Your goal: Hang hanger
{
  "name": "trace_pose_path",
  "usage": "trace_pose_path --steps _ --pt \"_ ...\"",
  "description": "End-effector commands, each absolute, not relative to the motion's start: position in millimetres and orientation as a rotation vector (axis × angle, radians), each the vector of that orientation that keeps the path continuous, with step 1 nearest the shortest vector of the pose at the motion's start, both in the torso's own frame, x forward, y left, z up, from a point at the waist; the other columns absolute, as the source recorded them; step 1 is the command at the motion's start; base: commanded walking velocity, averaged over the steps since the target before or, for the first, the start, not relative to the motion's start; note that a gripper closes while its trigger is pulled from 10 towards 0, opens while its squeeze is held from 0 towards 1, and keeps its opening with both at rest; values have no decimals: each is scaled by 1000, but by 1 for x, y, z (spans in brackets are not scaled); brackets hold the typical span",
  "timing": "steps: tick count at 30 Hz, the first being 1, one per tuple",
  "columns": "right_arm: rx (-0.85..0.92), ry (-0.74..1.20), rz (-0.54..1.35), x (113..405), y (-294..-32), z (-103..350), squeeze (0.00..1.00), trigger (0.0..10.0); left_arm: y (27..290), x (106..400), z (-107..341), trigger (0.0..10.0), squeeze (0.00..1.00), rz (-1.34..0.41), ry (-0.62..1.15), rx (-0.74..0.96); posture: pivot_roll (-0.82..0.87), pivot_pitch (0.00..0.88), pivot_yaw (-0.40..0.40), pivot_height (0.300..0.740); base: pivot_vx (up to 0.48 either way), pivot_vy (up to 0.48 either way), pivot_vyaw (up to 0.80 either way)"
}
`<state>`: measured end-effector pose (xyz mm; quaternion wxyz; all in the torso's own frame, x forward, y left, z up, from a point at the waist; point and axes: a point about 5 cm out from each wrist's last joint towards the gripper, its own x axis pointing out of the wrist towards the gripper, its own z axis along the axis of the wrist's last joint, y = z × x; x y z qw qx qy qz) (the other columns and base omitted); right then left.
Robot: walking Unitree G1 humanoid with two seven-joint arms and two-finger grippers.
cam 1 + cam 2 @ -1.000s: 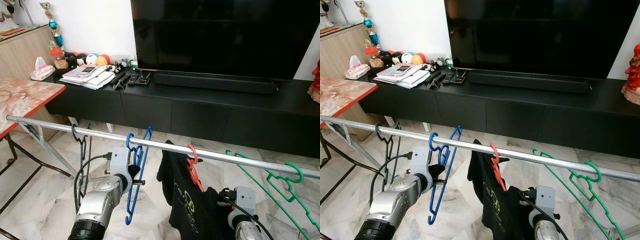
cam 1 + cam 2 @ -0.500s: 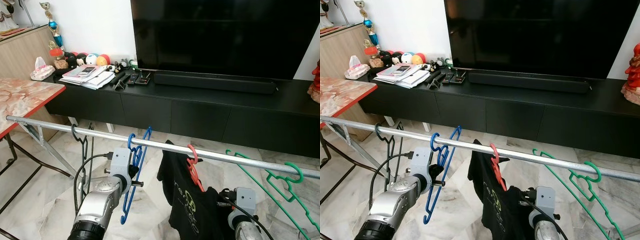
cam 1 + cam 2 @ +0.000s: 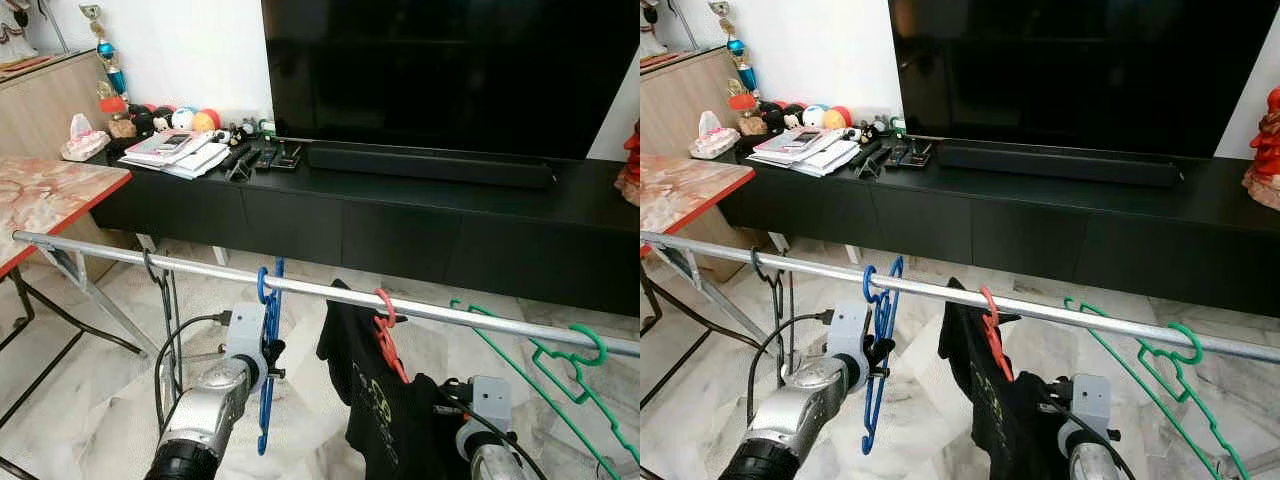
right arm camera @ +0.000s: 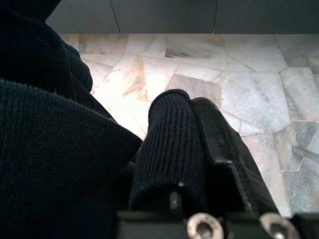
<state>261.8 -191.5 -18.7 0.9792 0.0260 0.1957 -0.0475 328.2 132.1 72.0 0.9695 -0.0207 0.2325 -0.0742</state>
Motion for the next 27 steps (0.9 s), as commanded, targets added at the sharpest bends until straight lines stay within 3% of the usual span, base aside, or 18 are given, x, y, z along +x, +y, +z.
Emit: trace_pose_path --steps 1,6,7,8,9,10,27 --pt "36 371 -78 264 -191 -15 0 10000 134 333 76 10000 0 -125 444 -48 1 4 19 740 0 0 0" --pt "33 370 -75 265 -190 -15 0 10000 132 338 80 10000 0 -115 423 -60 1 5 20 740 0 0 0" --pt "33 370 -73 265 -190 -15 0 10000 132 339 80 8275 0 -115 423 -60 -1 7 21 740 0 0 0" --pt "32 370 -73 265 -190 -15 0 10000 132 339 80 8275 0 -115 423 -60 -2 10 22 740 0 0 0" --pt "31 370 -72 265 -190 -15 0 10000 132 339 79 3647 0 -115 423 -60 -1 11 22 740 0 0 0" --pt "30 369 -71 265 -190 -15 0 10000 132 338 79 0 0 -117 423 -61 -1 13 21 740 0 0 0" --pt "29 375 -65 264 -189 -16 0 10000 132 336 72 0 0 -128 452 -68 2 11 19 740 0 0 0"
